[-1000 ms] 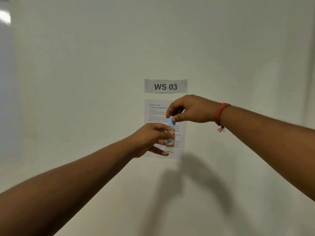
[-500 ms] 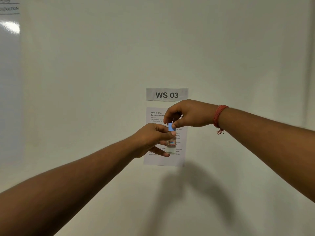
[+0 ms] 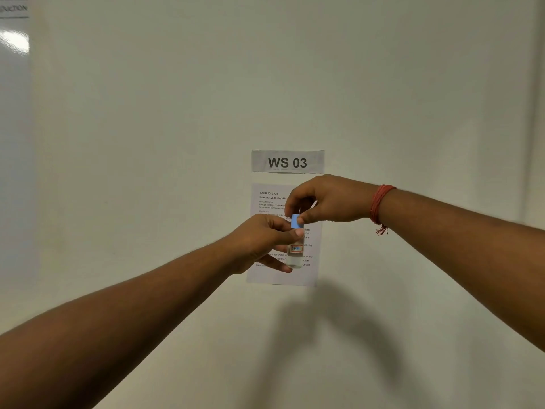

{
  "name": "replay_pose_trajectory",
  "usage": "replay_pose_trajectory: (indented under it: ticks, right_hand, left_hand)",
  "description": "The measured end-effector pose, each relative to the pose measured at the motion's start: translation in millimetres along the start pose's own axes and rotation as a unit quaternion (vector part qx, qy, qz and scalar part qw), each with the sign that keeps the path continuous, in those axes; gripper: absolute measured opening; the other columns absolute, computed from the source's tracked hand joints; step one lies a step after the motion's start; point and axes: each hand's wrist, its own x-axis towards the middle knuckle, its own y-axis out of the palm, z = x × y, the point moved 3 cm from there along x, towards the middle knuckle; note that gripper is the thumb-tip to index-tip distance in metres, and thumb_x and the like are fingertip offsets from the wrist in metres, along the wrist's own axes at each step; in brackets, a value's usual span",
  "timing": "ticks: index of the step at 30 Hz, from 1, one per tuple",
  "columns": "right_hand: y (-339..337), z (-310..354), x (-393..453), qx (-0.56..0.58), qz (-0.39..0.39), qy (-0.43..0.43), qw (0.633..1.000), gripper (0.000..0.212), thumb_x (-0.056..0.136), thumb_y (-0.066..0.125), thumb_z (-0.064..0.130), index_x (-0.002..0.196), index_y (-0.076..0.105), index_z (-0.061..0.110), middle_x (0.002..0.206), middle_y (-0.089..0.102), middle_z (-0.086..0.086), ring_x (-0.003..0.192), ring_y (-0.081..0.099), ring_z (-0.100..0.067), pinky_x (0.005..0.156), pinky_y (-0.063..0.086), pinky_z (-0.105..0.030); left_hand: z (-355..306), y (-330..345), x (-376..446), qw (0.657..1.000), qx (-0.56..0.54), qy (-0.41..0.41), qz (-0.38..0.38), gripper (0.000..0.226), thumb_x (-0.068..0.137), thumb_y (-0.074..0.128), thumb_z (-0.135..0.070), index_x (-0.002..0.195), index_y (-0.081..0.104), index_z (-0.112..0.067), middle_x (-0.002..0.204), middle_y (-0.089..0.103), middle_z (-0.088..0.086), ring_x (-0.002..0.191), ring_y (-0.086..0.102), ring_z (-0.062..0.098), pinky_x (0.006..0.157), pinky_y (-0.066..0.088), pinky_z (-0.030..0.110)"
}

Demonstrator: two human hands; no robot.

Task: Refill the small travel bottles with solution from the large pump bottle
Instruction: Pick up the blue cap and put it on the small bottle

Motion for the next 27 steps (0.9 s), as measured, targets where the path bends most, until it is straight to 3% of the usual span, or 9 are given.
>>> replay_pose_trajectory:
  ticks: [4, 9, 15, 18, 21, 24, 27]
  right_hand:
    - [1.0, -1.9, 0.0, 0.0, 0.0, 0.006, 1.0, 0.017, 0.087, 0.072, 0.028, 0.103, 0.069, 0.032, 0.095, 0.069, 0.019, 0.089, 0.065, 0.002, 0.079, 0.049, -0.016]
    - [3.4, -3.1, -0.4, -0.016, -0.007, 0.012, 1.0, 0.012, 0.087, 0.071, 0.035, 0.097, 0.07, 0.029, 0.088, 0.072, 0.013, 0.083, 0.065, -0.001, 0.075, 0.049, -0.02]
    - [10.5, -6.9, 0.6, -0.08, -0.004, 0.029, 0.996, 0.021, 0.088, 0.066, 0.046, 0.089, 0.067, 0.025, 0.075, 0.064, 0.011, 0.065, 0.054, -0.004, 0.06, 0.038, -0.018]
    - [11.4, -7.8, 0.1, -0.094, -0.002, 0.031, 0.995, 0.025, 0.09, 0.062, 0.048, 0.101, 0.067, 0.026, 0.082, 0.065, 0.014, 0.072, 0.056, -0.004, 0.063, 0.04, -0.019]
    - [7.9, -7.5, -2.9, -0.066, -0.009, 0.025, 0.997, 0.027, 0.095, 0.057, 0.043, 0.117, 0.063, 0.03, 0.099, 0.064, 0.015, 0.092, 0.06, -0.007, 0.079, 0.047, -0.022]
    - [4.0, -7.4, -6.0, -0.045, -0.013, 0.007, 0.999, 0.02, 0.097, 0.057, 0.033, 0.115, 0.065, 0.032, 0.111, 0.067, 0.011, 0.101, 0.061, -0.01, 0.088, 0.049, -0.026]
    - [4.6, -7.8, -6.0, -0.056, -0.01, -0.005, 0.998, 0.018, 0.096, 0.059, 0.031, 0.11, 0.07, 0.028, 0.105, 0.067, 0.015, 0.096, 0.06, -0.003, 0.084, 0.046, -0.02]
  left_hand:
    - [1.9, 0.9, -0.1, 1.0, 0.004, 0.0, 0.0, 0.022, 0.094, 0.072, -0.023, 0.108, 0.076, -0.007, 0.11, 0.077, 0.012, 0.106, 0.073, 0.03, 0.08, 0.063, 0.054]
    - [5.8, 2.2, 1.2, 1.0, -0.006, 0.004, 0.017, 0.024, 0.094, 0.072, -0.021, 0.111, 0.075, -0.005, 0.11, 0.077, 0.014, 0.102, 0.075, 0.028, 0.079, 0.064, 0.052]
    - [10.7, 4.5, 4.3, 1.0, -0.001, 0.005, 0.024, 0.025, 0.094, 0.072, -0.02, 0.114, 0.074, -0.005, 0.111, 0.077, 0.013, 0.102, 0.075, 0.026, 0.075, 0.064, 0.048]
    - [12.4, 5.3, 5.1, 1.0, -0.013, 0.005, 0.026, 0.024, 0.094, 0.072, -0.019, 0.114, 0.074, -0.005, 0.111, 0.077, 0.012, 0.101, 0.076, 0.026, 0.072, 0.064, 0.045]
    - [11.0, 4.6, 5.8, 1.0, -0.014, 0.003, 0.026, 0.024, 0.094, 0.072, -0.022, 0.112, 0.074, -0.005, 0.107, 0.078, 0.012, 0.098, 0.076, 0.024, 0.07, 0.064, 0.042]
    - [10.4, 3.7, 5.8, 1.0, -0.006, 0.002, 0.028, 0.024, 0.094, 0.072, -0.024, 0.111, 0.074, -0.007, 0.106, 0.078, 0.011, 0.098, 0.076, 0.025, 0.07, 0.064, 0.041]
    - [10.8, 3.8, 5.4, 1.0, -0.009, 0.004, 0.03, 0.024, 0.094, 0.072, -0.025, 0.109, 0.075, -0.007, 0.106, 0.078, 0.011, 0.098, 0.076, 0.024, 0.07, 0.064, 0.041]
